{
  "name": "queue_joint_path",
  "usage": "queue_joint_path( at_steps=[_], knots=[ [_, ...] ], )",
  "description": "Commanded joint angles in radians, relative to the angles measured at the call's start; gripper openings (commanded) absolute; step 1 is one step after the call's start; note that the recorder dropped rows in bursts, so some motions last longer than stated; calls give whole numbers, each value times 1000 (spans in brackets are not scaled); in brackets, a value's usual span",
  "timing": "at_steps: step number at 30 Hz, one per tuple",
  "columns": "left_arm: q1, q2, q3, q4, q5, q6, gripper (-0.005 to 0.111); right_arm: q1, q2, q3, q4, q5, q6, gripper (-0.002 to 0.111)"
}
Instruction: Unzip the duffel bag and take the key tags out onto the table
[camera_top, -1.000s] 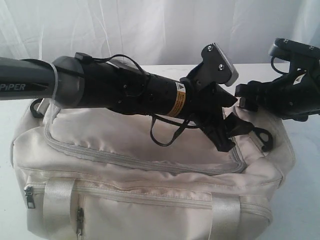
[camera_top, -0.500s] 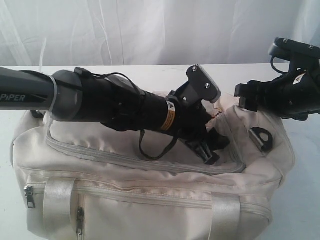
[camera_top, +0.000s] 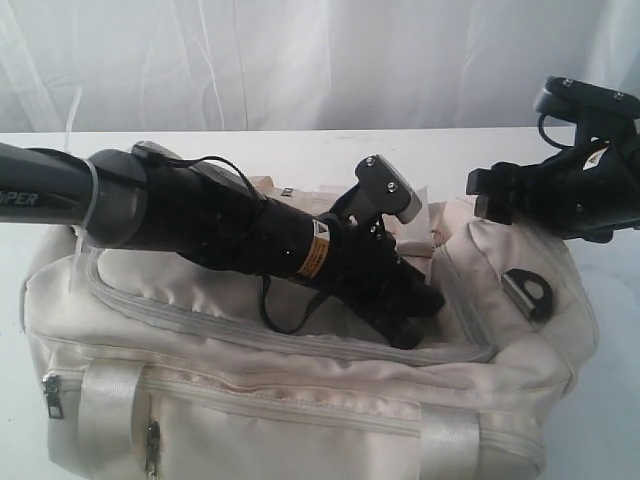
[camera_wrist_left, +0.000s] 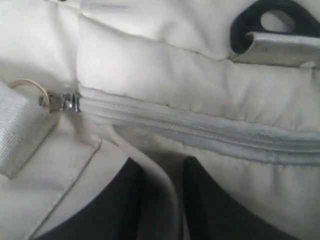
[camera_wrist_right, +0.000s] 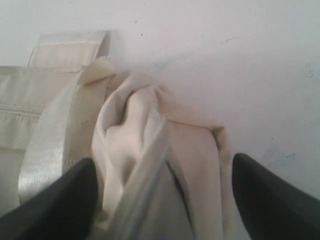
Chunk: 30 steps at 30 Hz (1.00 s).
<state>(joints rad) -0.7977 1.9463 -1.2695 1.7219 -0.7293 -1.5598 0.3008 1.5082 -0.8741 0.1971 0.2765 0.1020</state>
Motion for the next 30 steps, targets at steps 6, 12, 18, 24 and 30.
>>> queue_joint_path(
  at_steps=[6,12,18,24,30],
  knots=[
    [-22,-96,10,22,-52,-10,43,1,-5,-2,-8,-30,-77,68],
    [-22,-108,10,22,16,-8,46,1,-81,-2,-8,-45,-276,46],
    [-22,-108,8,-39,410,-10,48,1,-181,-2,-8,-80,-308,37],
    [59,-106,-50,-285,417,-70,65,1,-189,-2,-8,-60,-308,37],
    [151,-6,-104,-280,94,-385,65,1,-192,-2,-8,-28,-308,37]
  ],
)
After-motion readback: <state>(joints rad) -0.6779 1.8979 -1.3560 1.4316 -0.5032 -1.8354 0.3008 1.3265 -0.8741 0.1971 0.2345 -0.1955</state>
